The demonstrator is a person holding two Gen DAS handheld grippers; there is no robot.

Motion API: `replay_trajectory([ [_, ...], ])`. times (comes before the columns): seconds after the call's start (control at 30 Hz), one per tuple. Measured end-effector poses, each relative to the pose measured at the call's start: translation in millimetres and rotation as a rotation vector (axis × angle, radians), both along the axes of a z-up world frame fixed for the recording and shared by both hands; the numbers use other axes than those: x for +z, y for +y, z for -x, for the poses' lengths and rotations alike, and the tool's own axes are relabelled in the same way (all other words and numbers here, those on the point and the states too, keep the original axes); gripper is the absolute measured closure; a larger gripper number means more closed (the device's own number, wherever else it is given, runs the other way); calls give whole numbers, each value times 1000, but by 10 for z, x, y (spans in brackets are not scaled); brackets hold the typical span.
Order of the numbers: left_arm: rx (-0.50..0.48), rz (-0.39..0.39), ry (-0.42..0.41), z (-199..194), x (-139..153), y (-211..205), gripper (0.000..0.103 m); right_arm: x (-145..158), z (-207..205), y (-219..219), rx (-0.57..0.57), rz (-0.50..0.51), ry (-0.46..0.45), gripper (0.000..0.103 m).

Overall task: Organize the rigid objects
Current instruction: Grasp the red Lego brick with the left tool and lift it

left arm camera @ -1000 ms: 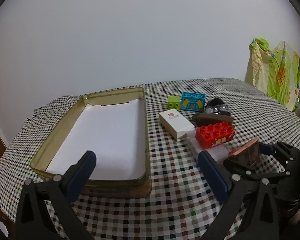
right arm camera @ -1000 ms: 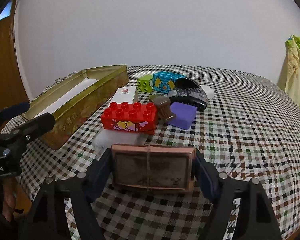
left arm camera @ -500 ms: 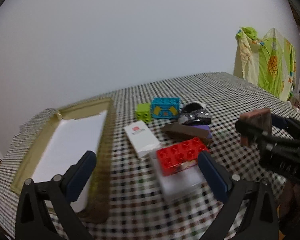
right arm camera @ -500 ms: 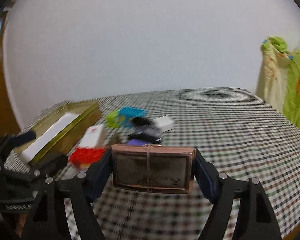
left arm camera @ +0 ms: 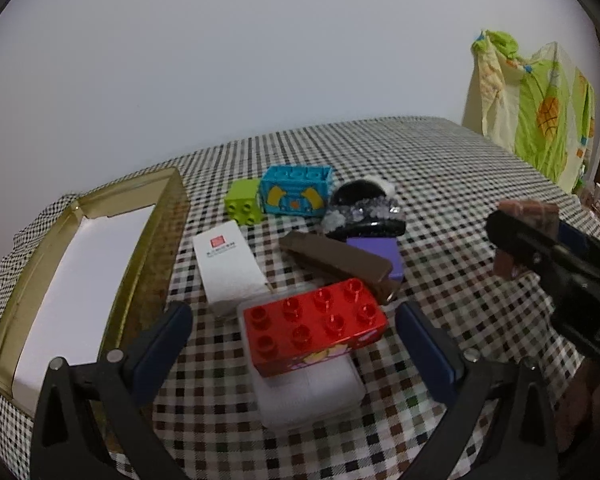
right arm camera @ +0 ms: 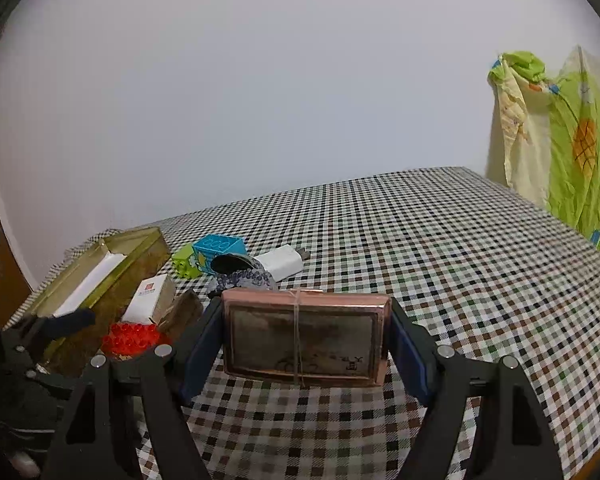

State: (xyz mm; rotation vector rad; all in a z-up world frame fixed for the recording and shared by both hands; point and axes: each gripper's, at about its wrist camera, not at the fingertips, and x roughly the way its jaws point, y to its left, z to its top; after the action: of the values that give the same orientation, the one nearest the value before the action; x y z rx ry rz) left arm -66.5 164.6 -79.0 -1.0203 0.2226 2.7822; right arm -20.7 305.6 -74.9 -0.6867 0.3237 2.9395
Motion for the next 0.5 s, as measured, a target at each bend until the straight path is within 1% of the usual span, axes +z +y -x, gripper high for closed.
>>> replay_trajectory([
  [0.03,3,-4,-3,13,5,-4,1,-1,-4,14,4,8,0,25],
  [0.1,3,-18,-27,43,-16,-29,8,-5,0,7,9,6,-2,25],
  [0.17,-4,-35,-54,65,-48,-60,31,-1,4,-13,11,-2,-1,25],
  [0.2,-4,-46,-67,75,-61,-83,35,0,5,-20,10,-4,-1,25],
  [0.33,-2,-82,-54,53,-46,-147,36,-4,6,-14,13,2,-1,25],
  [0.43,-7,-86,-20,-1,-13,-156,36,-5,7,-31,15,-6,-1,25],
  [0.5,-7,-89,19,-54,29,-169,36,-5,-4,-49,15,-16,4,25],
])
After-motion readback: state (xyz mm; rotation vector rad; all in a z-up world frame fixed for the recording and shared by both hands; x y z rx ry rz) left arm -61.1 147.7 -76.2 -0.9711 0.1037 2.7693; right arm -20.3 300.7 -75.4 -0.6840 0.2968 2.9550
